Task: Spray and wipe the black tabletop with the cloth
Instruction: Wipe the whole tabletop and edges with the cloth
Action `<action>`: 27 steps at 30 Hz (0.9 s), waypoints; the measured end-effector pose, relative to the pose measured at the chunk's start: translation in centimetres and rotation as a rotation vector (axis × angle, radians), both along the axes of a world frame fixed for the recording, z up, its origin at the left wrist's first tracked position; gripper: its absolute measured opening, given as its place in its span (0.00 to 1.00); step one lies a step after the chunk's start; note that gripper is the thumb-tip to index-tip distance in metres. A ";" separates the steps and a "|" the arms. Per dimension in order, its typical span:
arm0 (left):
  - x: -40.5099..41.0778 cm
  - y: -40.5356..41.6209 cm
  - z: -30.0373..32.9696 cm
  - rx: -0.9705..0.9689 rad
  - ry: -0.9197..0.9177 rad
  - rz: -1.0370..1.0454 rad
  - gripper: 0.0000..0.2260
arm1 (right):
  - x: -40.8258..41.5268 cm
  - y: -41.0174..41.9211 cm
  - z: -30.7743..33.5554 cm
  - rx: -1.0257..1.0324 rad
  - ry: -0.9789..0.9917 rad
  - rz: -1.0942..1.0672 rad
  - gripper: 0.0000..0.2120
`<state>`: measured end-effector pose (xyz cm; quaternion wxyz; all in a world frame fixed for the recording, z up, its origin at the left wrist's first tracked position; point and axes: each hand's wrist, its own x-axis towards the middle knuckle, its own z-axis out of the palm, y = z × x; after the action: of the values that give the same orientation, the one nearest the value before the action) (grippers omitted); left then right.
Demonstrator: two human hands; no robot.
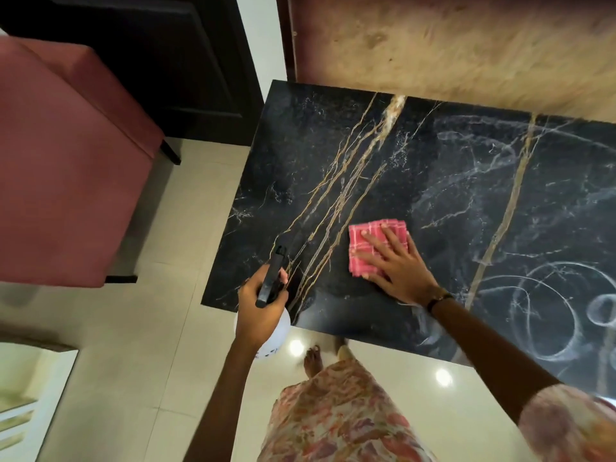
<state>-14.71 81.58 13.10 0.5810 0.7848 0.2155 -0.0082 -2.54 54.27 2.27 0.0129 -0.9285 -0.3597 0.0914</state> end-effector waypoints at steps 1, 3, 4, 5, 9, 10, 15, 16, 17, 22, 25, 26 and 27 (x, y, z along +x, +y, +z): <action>-0.3 0.1 0.0 0.002 -0.002 -0.007 0.11 | 0.6 1.2 0.1 0.006 0.020 -0.082 0.26; -0.8 0.2 0.1 0.013 -0.003 -0.016 0.11 | 0.9 4.7 0.2 0.021 0.035 -0.205 0.26; -1.0 0.3 0.1 0.020 -0.003 -0.018 0.11 | 0.8 6.5 0.1 0.030 0.035 -0.222 0.26; -1.1 0.4 0.0 0.026 -0.005 -0.021 0.10 | 0.2 8.2 -0.1 0.034 0.036 -0.206 0.26; -1.6 0.7 0.0 0.041 -0.014 -0.022 0.10 | -5.0 11.0 -0.5 0.078 0.048 0.028 0.24; -1.7 0.6 0.1 0.036 -0.010 -0.011 0.11 | -6.4 10.3 -0.6 0.072 0.047 0.084 0.24; -2.4 1.2 0.1 0.010 0.025 0.007 0.10 | -8.8 1.8 -0.5 0.010 0.004 0.214 0.24; -2.5 1.4 0.0 0.008 0.029 0.009 0.09 | -8.3 0.7 -0.3 -0.012 -0.003 0.194 0.24; -2.6 1.5 -0.1 0.006 0.033 0.016 0.09 | -7.5 0.2 -0.2 -0.027 0.000 0.155 0.24; -3.5 2.0 -0.3 0.002 0.021 0.019 0.13 | -6.0 6.9 0.7 0.020 0.077 -0.122 0.26; -3.8 2.1 -0.3 0.016 0.010 0.016 0.11 | -7.7 12.4 0.1 0.055 0.085 -0.036 0.24; -3.9 2.0 -0.3 0.015 0.004 0.013 0.11 | -8.8 13.6 -0.2 0.058 0.083 0.019 0.24; -4.0 1.9 -0.2 0.010 0.004 0.015 0.11 | -9.7 14.2 -0.4 0.067 0.082 0.067 0.24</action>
<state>-18.70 83.49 12.87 0.5768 0.7860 0.2226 -0.0044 -12.29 68.50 1.91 0.0559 -0.9104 -0.3927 0.1178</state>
